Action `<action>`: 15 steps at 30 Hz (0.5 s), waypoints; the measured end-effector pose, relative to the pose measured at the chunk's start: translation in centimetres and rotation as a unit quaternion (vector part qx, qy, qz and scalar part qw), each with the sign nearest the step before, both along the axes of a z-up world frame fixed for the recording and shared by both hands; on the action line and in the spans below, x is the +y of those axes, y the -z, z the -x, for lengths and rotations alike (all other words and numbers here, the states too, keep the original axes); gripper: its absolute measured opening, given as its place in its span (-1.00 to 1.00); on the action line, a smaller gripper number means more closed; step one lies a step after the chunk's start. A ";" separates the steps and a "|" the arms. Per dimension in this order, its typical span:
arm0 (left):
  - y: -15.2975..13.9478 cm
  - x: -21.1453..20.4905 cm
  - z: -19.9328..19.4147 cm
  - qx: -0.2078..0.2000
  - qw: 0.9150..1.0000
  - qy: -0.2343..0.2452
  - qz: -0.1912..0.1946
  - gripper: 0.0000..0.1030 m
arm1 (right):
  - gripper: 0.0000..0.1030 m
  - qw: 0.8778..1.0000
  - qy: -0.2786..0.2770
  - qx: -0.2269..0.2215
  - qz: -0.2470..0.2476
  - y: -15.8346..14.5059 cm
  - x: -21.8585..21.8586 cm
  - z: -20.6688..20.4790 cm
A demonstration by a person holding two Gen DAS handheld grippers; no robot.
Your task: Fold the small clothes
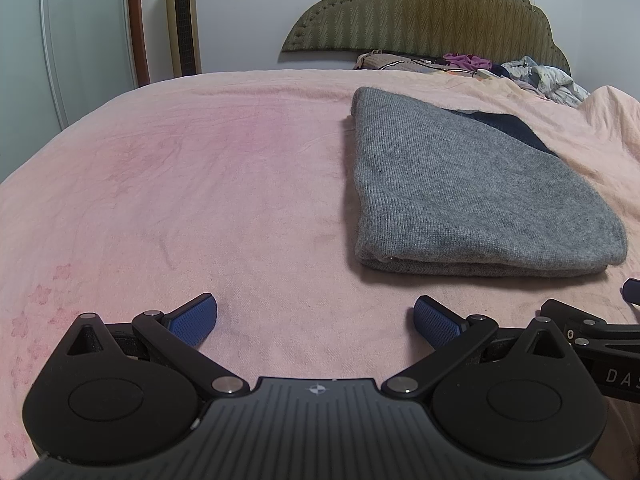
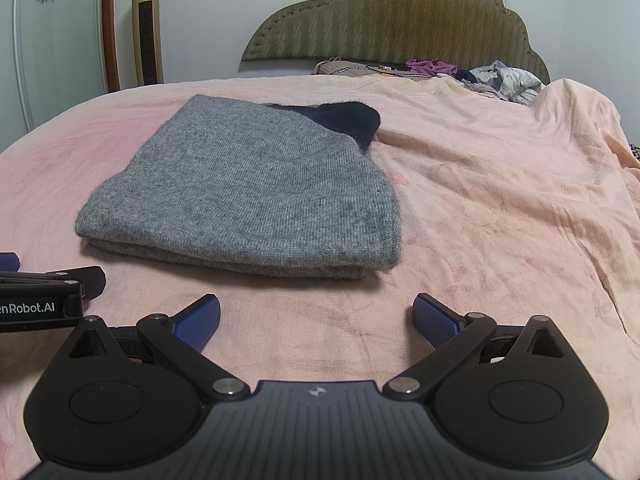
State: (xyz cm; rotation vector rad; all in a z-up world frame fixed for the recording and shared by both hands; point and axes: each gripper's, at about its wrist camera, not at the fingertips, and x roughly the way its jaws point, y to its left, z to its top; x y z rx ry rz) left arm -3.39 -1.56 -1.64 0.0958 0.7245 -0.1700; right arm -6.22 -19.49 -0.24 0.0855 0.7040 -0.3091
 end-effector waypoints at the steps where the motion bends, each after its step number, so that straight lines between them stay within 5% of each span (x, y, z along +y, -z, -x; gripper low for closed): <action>1: 0.0 0.0 0.0 0.001 1.000 0.000 0.001 1.00 | 1.00 1.000 0.000 0.000 0.000 0.0 0.0 0.0; 15: -2.1 0.0 0.6 0.024 0.999 0.024 0.037 1.00 | 1.00 1.000 -0.003 0.002 -0.012 -1.9 -0.9 1.5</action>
